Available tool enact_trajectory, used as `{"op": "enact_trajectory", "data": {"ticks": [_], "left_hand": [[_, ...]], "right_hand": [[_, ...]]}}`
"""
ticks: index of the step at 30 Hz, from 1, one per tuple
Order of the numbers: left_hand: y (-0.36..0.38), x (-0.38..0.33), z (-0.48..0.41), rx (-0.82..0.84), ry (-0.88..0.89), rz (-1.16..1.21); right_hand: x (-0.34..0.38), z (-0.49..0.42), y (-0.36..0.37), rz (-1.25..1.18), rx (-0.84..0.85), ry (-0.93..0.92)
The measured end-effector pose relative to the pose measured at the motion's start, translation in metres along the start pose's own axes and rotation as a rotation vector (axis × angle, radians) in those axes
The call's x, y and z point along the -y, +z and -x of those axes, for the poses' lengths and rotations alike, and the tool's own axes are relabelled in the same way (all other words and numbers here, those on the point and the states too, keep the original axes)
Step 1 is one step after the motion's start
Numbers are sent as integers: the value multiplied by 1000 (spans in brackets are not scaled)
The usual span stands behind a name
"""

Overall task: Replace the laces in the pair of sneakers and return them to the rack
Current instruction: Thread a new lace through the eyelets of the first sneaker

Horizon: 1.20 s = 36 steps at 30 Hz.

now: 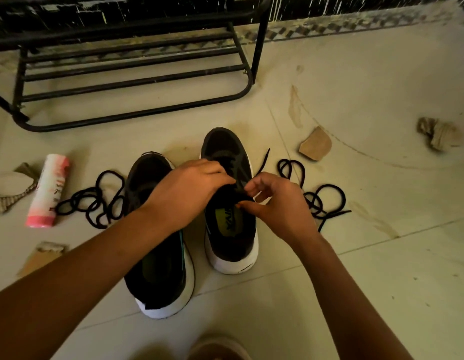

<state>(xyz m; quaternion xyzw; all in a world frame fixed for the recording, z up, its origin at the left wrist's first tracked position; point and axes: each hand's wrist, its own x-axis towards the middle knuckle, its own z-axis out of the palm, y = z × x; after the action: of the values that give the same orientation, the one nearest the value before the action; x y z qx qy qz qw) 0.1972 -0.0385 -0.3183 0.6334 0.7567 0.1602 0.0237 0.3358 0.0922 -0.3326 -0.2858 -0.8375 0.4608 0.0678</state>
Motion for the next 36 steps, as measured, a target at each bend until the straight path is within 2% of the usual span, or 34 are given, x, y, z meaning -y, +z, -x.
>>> {"op": "enact_trajectory", "data": {"ticks": [3, 10, 14, 17, 19, 22, 25, 29, 36], "left_hand": [[-3, 2, -2, -27, -10, -21], [-7, 17, 13, 40, -168, -15], [-7, 13, 5, 87, -334, 22], [-13, 13, 0, 110, -502, 263], [-15, 8, -3, 119, -655, 628], [-16, -6, -8, 47, -897, 1203], [-20, -16, -17, -32, -1075, 1521], [-19, -23, -22, -84, -1107, 1710], [-14, -25, -21, -86, -1068, 1656]], "right_hand": [[2, 0, -1, -44, -16, -4], [4, -3, -10, 151, 82, 3], [9, -3, -13, 231, 120, 28], [11, 0, -18, 268, 97, 46], [11, 2, -21, 262, 73, 57], [12, 3, -25, 258, 4, 51], [23, 5, -30, 216, -11, 19], [44, 8, -32, 18, 130, -68], [57, 1, -27, -374, 174, -158]]}}
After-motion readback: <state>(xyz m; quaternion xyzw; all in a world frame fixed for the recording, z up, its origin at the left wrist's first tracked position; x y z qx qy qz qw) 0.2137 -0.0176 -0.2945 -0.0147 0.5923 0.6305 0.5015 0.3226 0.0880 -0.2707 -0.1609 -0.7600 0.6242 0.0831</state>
